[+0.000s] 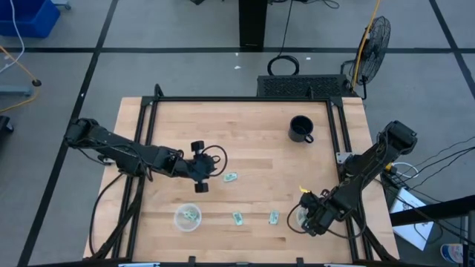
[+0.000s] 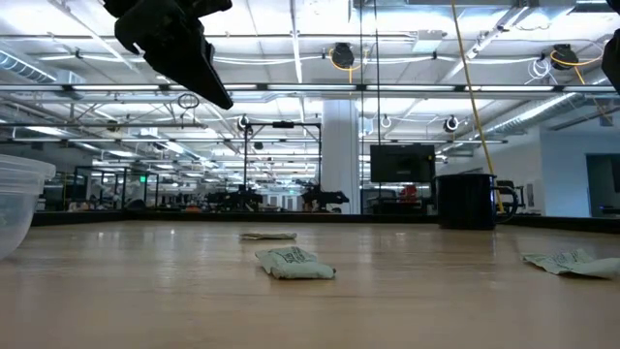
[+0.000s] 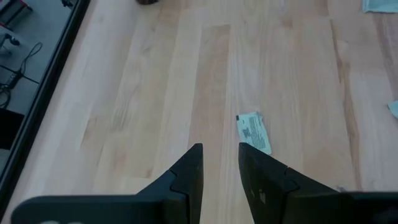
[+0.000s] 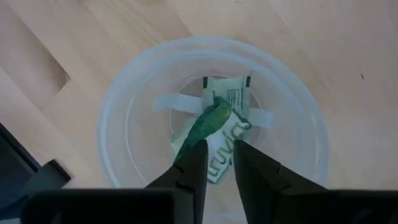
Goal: Pick and place Stevia / Truvia into bins
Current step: Put the stevia packet into the left transparent container
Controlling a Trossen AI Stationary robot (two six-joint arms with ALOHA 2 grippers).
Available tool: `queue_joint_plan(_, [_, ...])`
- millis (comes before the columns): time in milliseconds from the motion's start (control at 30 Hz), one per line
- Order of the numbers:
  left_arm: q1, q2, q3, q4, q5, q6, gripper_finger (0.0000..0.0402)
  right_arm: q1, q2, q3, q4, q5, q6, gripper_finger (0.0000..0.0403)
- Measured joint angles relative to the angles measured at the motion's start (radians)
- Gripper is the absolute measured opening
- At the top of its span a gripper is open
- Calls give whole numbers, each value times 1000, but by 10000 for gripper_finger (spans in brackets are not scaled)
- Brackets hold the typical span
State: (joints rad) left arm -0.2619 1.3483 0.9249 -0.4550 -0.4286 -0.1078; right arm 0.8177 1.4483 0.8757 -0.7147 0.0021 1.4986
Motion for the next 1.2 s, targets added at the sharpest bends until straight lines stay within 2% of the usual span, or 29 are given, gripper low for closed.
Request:
queue_joint_plan(167, [1, 0, 0, 42, -1, -1, 108, 0, -23, 0, 17, -4, 0, 70])
queue_joint_plan(333, [22, 0, 0, 70, 0, -5, 108, 0, -118, 0, 88, 33, -51, 61])
queue_joint_plan(433, [48, 16, 0, 72, 28, -26, 108, 2, -193, 0, 91, 156, -161, 60])
queue_joint_plan(567, [92, 79, 0, 81, 160, -55, 108, 2, -281, 0, 93, 392, -355, 59])
queue_joint_plan(667, [106, 162, 0, 109, 165, -53, 108, 2, -317, 0, 100, 589, -491, 59])
queue_joint_plan(733, [107, 221, 0, 146, 165, -22, 108, 2, -328, 0, 102, 707, -567, 59])
queue_joint_plan(867, [103, 339, 0, 197, 209, 88, 108, -7, -326, 0, 105, 873, -674, 59])
queue_joint_plan(967, [91, 393, -1, 259, 251, 119, 108, -20, -320, 0, 108, 946, -684, 59])
queue_joint_plan(1200, [77, 416, -1, 328, 272, 98, 108, -48, -317, 0, 110, 962, -732, 59])
